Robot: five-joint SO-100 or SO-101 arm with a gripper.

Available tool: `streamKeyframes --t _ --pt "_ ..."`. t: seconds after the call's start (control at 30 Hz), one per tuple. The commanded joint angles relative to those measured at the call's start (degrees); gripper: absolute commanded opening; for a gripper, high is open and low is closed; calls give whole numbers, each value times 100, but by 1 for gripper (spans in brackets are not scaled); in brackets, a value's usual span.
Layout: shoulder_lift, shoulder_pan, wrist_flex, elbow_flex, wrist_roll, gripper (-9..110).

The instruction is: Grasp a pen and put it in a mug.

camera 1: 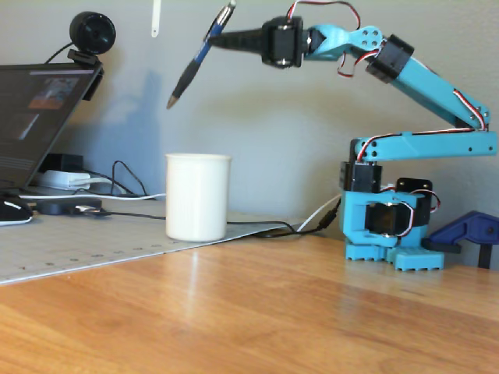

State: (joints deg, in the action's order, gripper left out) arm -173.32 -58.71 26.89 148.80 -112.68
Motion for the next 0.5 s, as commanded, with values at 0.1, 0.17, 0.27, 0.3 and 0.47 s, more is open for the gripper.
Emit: streamKeyframes --t 0.1,0.17,0.27,0.3,0.47 --pt "-79 -211 35 246 -62 0" --pt "-79 -229 193 255 -62 0" --pt "-79 -237 633 176 -62 0" --pt "-88 -237 809 167 -62 0" --pt "-88 -387 1696 158 -53 0"
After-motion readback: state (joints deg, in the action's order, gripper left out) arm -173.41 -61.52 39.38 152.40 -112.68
